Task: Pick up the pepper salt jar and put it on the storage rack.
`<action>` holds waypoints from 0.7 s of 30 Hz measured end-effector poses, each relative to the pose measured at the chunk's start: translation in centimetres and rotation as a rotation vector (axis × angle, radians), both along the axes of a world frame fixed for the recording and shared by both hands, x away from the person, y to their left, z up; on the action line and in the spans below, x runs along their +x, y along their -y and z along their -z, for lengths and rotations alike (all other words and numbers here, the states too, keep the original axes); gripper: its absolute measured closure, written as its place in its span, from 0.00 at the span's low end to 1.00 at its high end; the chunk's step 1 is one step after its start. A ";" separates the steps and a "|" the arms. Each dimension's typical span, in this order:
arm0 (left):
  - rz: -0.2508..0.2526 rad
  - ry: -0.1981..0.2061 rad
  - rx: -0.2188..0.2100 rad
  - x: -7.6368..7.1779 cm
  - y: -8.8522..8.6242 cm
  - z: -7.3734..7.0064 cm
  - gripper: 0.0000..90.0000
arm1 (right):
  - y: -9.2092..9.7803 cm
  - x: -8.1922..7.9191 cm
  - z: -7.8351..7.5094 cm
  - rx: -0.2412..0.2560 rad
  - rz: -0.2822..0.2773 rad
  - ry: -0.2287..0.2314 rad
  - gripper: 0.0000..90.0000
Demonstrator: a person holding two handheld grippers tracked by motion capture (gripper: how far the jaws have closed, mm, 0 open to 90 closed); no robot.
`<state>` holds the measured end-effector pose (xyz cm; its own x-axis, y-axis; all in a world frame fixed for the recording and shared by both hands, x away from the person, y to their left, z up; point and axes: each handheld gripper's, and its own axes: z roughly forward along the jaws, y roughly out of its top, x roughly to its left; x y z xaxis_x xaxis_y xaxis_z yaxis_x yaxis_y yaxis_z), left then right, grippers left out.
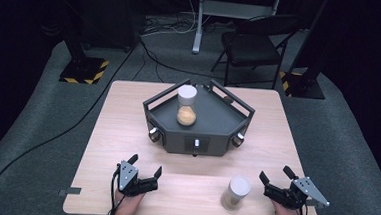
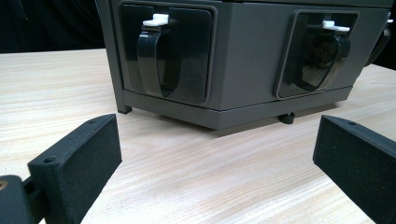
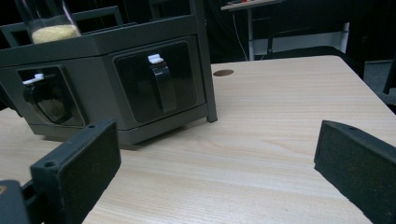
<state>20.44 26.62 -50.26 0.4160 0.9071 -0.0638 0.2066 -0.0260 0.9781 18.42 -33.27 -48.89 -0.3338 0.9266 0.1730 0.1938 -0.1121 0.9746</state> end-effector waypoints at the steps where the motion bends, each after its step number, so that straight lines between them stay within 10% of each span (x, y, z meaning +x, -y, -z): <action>1: 0.000 0.000 0.000 0.0 0.0 0.0 0.01 | 0.1 0.0 0.0 0.003 -0.005 0.002 0.00; 21: -0.003 0.004 0.003 -0.1 0.1 0.0 0.01 | 1.3 -1.2 -1.0 0.028 -0.080 0.015 0.00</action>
<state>20.39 26.55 -50.28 0.4134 0.9086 -0.0596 0.2030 -0.0281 0.9788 17.23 -34.55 -47.93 -0.4094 0.8917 0.1931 0.1885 -0.1244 0.9742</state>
